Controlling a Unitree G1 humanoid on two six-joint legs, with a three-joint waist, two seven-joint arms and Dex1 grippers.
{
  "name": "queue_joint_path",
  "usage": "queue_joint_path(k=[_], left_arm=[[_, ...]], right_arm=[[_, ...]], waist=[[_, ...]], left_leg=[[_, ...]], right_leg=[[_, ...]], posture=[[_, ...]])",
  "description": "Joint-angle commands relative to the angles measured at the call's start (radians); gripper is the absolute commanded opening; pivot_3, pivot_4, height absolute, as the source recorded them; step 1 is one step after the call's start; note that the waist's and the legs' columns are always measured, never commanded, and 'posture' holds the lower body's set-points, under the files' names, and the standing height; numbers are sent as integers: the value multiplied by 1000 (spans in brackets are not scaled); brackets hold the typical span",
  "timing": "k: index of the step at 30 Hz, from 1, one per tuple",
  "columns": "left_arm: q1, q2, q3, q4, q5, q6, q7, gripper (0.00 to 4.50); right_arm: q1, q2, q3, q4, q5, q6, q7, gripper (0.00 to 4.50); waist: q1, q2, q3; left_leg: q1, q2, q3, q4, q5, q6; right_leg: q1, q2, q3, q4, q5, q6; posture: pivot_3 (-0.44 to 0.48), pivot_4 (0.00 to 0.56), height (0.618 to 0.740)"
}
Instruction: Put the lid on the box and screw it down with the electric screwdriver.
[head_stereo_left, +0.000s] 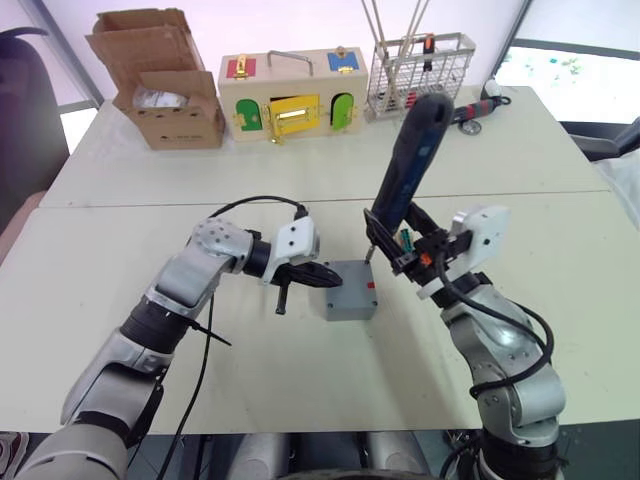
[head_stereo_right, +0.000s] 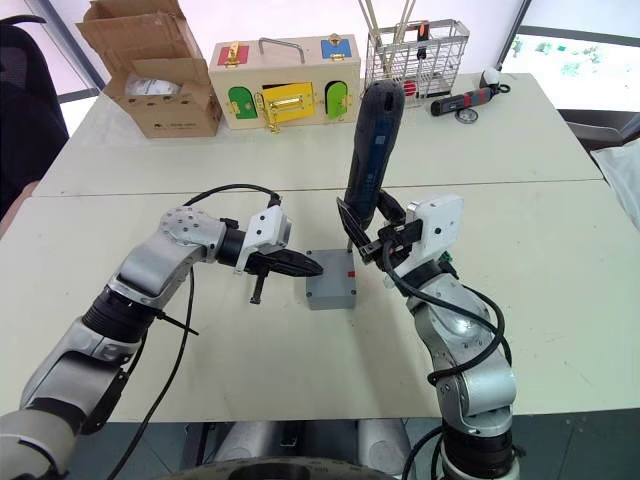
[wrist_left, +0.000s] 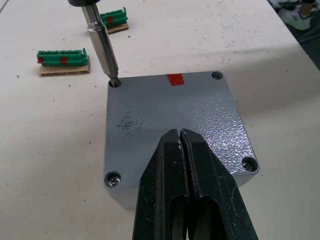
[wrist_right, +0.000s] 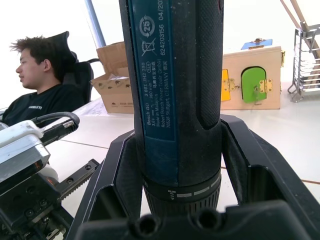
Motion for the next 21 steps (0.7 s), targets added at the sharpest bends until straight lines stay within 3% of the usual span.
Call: queue_joint_path(k=[1, 16, 21], left_arm=[[3, 3, 6, -7, 15, -8, 4, 0], [28, -15, -31, 33, 88, -90, -1, 0], [38, -37, -41, 64, 108, -124, 4, 0]], right_arm=[[9, -18, 23, 4, -3, -40, 1, 1905], [48, -92, 122, 82, -28, 16, -2, 1905], [50, -92, 134, 102, -33, 40, -20, 1905]], waist=[[0, 0, 0], [8, -4, -3], [22, -10, -12]], left_leg=[[0, 0, 0, 0, 0, 0], [25, 4, -1, -4, -5, 8], [25, 7, -1, -4, -6, 9]], right_leg=[[1, 0, 0, 0, 0, 0], [28, 4, 0, -10, -1, 0], [32, 7, 0, -17, -1, 0]], posture=[[0, 150, 740], [0, 150, 740], [0, 150, 740]])
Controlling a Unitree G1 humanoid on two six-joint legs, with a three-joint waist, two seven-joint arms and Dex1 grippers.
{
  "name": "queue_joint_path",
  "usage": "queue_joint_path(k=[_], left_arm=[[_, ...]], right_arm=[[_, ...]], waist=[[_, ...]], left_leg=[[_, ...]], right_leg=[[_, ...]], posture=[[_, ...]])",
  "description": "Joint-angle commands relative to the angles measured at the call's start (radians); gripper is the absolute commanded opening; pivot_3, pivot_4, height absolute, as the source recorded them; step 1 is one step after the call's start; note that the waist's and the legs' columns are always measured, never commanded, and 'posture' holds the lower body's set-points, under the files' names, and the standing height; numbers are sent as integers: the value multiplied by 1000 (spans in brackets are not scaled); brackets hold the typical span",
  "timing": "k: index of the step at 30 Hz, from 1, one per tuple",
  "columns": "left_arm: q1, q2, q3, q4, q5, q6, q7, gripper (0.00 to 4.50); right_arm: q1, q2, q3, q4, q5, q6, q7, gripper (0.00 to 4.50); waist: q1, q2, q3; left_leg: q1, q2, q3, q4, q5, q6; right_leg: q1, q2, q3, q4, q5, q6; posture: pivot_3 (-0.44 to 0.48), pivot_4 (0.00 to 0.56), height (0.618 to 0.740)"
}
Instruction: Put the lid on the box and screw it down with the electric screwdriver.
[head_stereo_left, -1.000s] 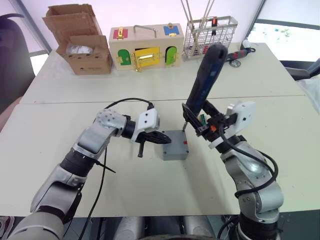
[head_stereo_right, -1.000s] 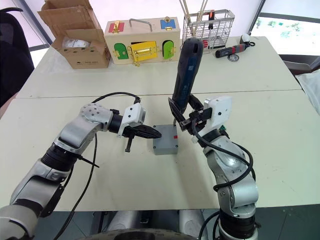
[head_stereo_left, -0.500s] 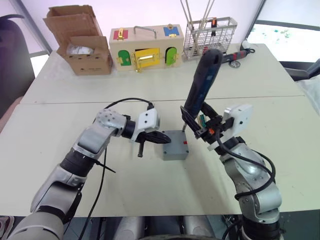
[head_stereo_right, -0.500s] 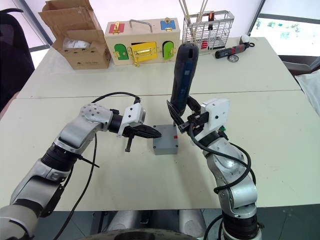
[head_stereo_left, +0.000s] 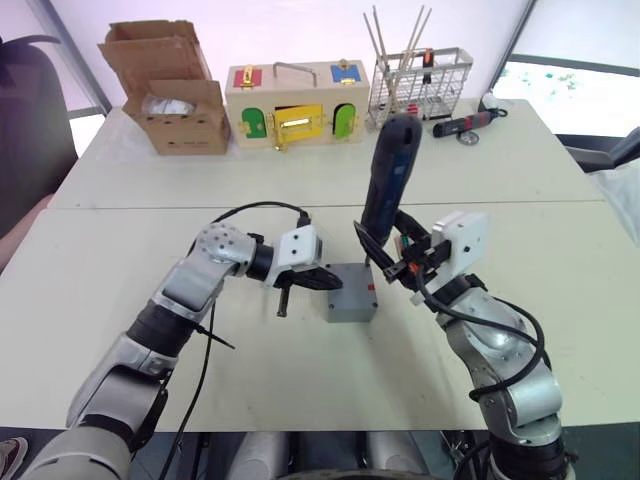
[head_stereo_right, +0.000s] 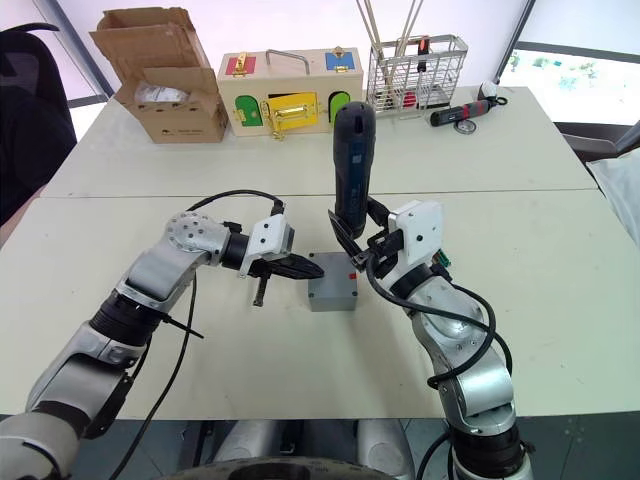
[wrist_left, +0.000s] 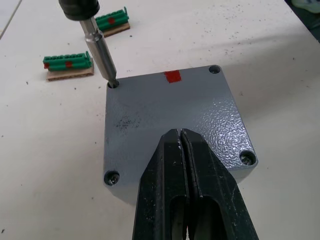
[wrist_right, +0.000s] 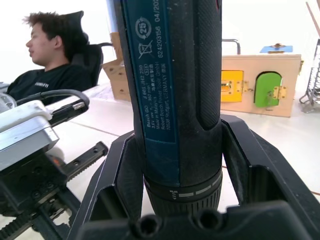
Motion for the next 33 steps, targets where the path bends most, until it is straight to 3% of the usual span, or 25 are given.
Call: queue_joint_path(k=[1, 22, 33], left_arm=[[20, -7, -32, 8, 35, -1, 6, 0], [29, -38, -57, 11, 62, -1, 24, 0], [30, -45, -59, 29, 69, -15, 24, 0]], right_arm=[[36, 4, 39, 66, 4, 77, -10, 1905], [78, -22, 52, 96, -31, 67, -24, 1905], [100, -3, 38, 134, -47, 51, -53, 1905]], waist=[[5, -2, -5], [11, -8, -17], [13, -9, -21]], left_leg=[[0, 0, 0, 0, 0, 0], [5, 0, -1, -1, -2, 2], [22, 0, -3, -13, -3, 4]], right_leg=[[0, 0, 0, 0, 0, 0], [5, 0, 0, -4, 0, 0], [21, 0, 1, -18, -1, 0]], posture=[[0, 150, 740], [0, 150, 740], [0, 150, 740]])
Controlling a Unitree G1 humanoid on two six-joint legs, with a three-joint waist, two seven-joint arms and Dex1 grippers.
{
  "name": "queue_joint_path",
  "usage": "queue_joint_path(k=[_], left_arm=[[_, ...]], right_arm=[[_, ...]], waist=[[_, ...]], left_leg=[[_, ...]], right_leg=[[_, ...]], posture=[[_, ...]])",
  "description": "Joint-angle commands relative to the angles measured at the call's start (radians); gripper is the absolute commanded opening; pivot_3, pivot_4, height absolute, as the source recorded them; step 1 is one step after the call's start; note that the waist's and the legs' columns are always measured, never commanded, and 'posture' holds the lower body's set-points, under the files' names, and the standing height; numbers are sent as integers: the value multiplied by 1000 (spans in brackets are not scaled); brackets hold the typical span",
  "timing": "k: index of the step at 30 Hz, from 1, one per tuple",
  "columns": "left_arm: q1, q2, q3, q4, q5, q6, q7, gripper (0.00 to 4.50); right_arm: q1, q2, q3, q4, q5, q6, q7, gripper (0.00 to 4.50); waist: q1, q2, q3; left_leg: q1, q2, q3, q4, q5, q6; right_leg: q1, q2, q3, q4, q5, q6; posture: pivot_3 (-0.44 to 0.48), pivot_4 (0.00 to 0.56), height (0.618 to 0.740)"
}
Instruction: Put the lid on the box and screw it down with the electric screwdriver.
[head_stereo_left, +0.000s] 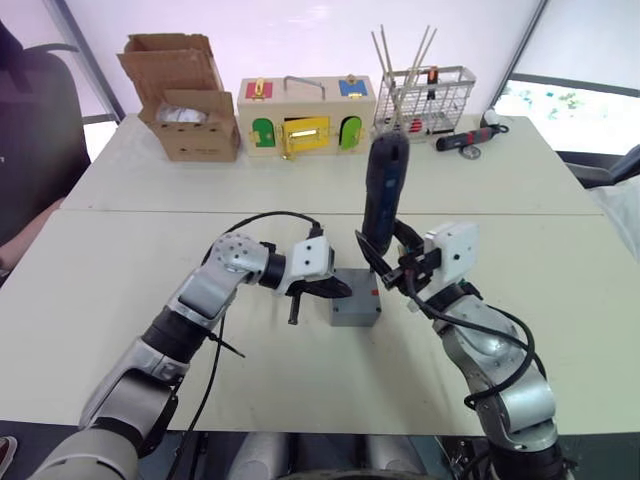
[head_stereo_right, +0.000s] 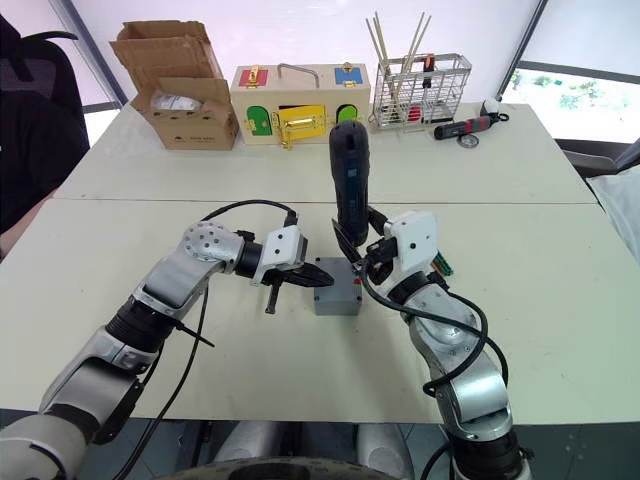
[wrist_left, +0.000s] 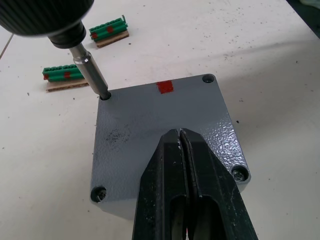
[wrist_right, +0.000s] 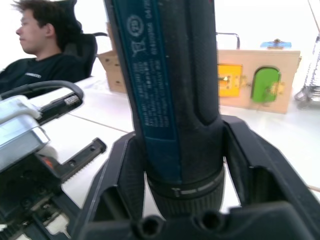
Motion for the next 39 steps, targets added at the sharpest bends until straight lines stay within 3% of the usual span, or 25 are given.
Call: queue_joint_path(k=[1, 10, 16, 18, 21, 24, 26, 29, 35, 39], left_arm=[[12, 3, -25, 24, 29, -2, -5, 0], [13, -6, -30, 54, 38, -25, -8, 0], [18, -4, -27, 59, 37, -30, -13, 0], [21, -4, -22, 60, 31, -29, -14, 0], [22, -9, 31, 35, -41, 28, -22, 0], [-1, 1, 107, -13, -138, 122, -32, 0], [-37, 25, 177, -62, -214, 204, -35, 0], [-74, 62, 252, -119, -288, 287, -29, 0], [-75, 85, 290, -200, -328, 322, 7, 0], [-76, 60, 276, -229, -341, 325, 23, 0]], right_arm=[[59, -3, 7, 110, -2, 62, -5, 1905], [58, 11, 3, 95, 16, 25, -5, 1905], [-28, -25, -102, -56, 116, 62, 32, 1905], [-79, -54, -154, -112, 178, 132, 44, 1905], [-246, -123, -324, -193, 445, 335, 51, 1905], [-414, -209, -480, -152, 706, 500, 11, 1905], [-521, -281, -569, -48, 862, 635, -46, 1905], [-602, -340, -628, 74, 979, 696, -93, 1905], [-657, -433, -554, 195, 959, 739, -121, 1905], [-680, -565, -509, 307, 916, 810, -88, 1905]], waist=[[0, -1, -1], [2, -1, -3], [1, 1, -1], [1, 4, 2], [0, 10, 12], [-3, 12, 19], [-5, 11, 20], [-6, 8, 25], [-5, 10, 27], [0, 9, 28]], left_leg=[[0, 0, 0, 0, 0, 0], [0, 0, 0, -2, 0, 0], [-3, 0, 0, -2, 0, 0], [-4, 0, 0, -2, 0, 0], [-7, 0, 0, -2, 0, 0], [-11, -1, 0, -3, 0, 0], [-22, 0, 0, -2, 1, -1], [-27, 1, 0, -3, 5, -9], [-34, -1, 3, 0, 6, -9], [-40, -1, 2, 4, 6, -9]], right_leg=[[0, 0, 0, 0, 0, 0], [0, 0, 1, -2, 0, 0], [-2, -1, 1, -3, 0, 0], [-2, -1, 1, -3, 0, 0], [-2, -2, 1, -3, 0, 0], [-7, -4, 1, -2, 0, 0], [-19, -3, 1, 2, 0, 0], [-25, -3, 0, 2, 0, 0], [-30, -6, 0, 1, 1, 0], [-35, -6, -1, 2, 1, 0]], posture=[[0, 150, 740], [0, 150, 740], [0, 150, 740], [0, 150, 740], [0, 150, 740], [0, 150, 740], [0, 150, 740], [0, 150, 740], [0, 150, 740], [0, 150, 740]])
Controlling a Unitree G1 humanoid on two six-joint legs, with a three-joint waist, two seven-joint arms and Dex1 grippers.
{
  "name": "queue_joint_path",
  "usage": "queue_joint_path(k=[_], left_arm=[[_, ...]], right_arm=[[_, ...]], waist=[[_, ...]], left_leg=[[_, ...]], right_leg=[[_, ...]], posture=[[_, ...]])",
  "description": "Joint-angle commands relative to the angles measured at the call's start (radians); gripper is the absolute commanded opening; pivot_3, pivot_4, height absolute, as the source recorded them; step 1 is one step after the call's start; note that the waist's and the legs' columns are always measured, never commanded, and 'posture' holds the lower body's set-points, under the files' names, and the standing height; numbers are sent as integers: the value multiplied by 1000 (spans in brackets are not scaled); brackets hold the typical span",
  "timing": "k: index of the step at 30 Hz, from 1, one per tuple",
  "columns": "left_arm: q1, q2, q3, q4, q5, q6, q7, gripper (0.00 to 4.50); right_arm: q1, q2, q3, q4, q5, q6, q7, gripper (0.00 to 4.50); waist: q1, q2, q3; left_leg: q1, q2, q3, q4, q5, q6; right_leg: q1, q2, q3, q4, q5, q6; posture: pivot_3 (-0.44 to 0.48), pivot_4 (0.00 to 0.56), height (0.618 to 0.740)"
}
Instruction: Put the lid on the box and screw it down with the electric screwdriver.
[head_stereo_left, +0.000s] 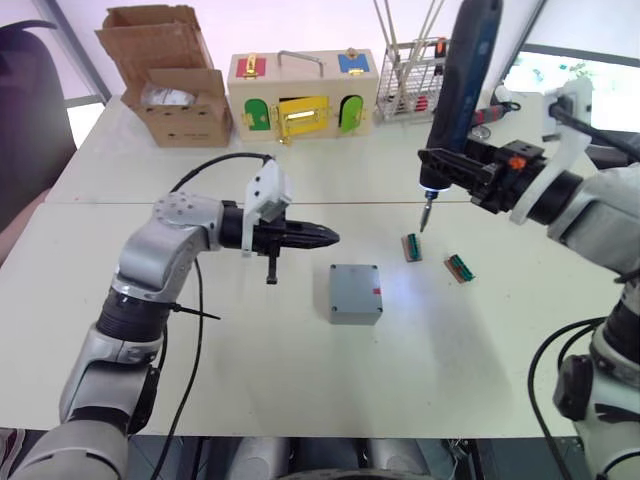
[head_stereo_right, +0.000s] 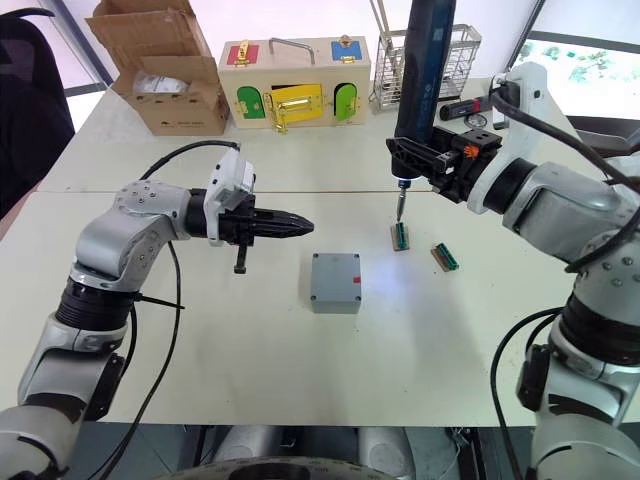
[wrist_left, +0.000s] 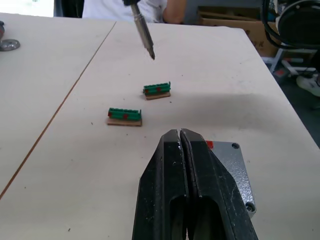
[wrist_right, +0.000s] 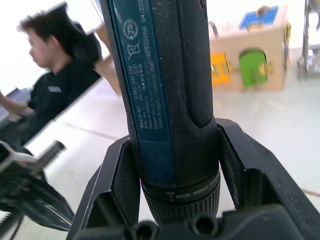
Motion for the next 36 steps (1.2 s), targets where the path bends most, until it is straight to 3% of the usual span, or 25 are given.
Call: queue_joint_path(k=[1, 5, 11, 18, 28, 30, 36], left_arm=[[-1, -5, -9, -56, -19, -11, 1, 0], [33, -5, -73, -126, -10, -59, -43, 0], [124, 5, -173, -211, 89, -184, -29, 0], [228, -4, -202, -325, 123, -141, 96, 0], [293, 32, -179, -414, 87, -77, 163, 0], [290, 44, -172, -403, 91, -78, 166, 0], [274, 98, -178, -333, 150, -124, 151, 0]], right_arm=[[-45, -140, -2, 104, -43, 85, 34, 1905], [-2, -493, 82, 357, -6, 319, 239, 1905], [115, -702, 253, 531, -156, 226, 480, 1905], [113, -634, 404, 631, -283, 219, 575, 1905], [37, -535, 514, 755, -461, 145, 647, 1905], [40, -530, 519, 761, -489, 128, 656, 2912], [52, -512, 508, 781, -542, 115, 669, 4471]], waist=[[2, 0, 0], [23, 3, 3], [11, 8, 6], [-6, 11, 7], [23, 12, 8], [26, 12, 8], [23, 12, 8]], left_leg=[[-1, 0, 0, 1, 0, 0], [-3, -2, 1, 5, -2, 4], [-2, -1, 5, 6, -6, 10], [-1, 0, 6, 8, -7, 12], [-1, -1, 6, 9, -4, 7], [-1, -1, 6, 9, -4, 6], [-1, -1, 6, 9, -4, 6]], right_leg=[[0, 0, 0, 0, 0, 0], [1, -2, -1, -1, 0, 0], [1, -2, 2, -1, 0, 0], [1, -1, 3, 2, 0, 0], [0, -1, 3, 2, 0, 0], [1, -1, 3, 2, 0, 0], [1, -1, 2, 3, 0, 0]], posture=[[0, 150, 740], [0, 150, 740], [0, 150, 740], [0, 150, 740], [0, 150, 740], [0, 150, 740], [0, 150, 740]])
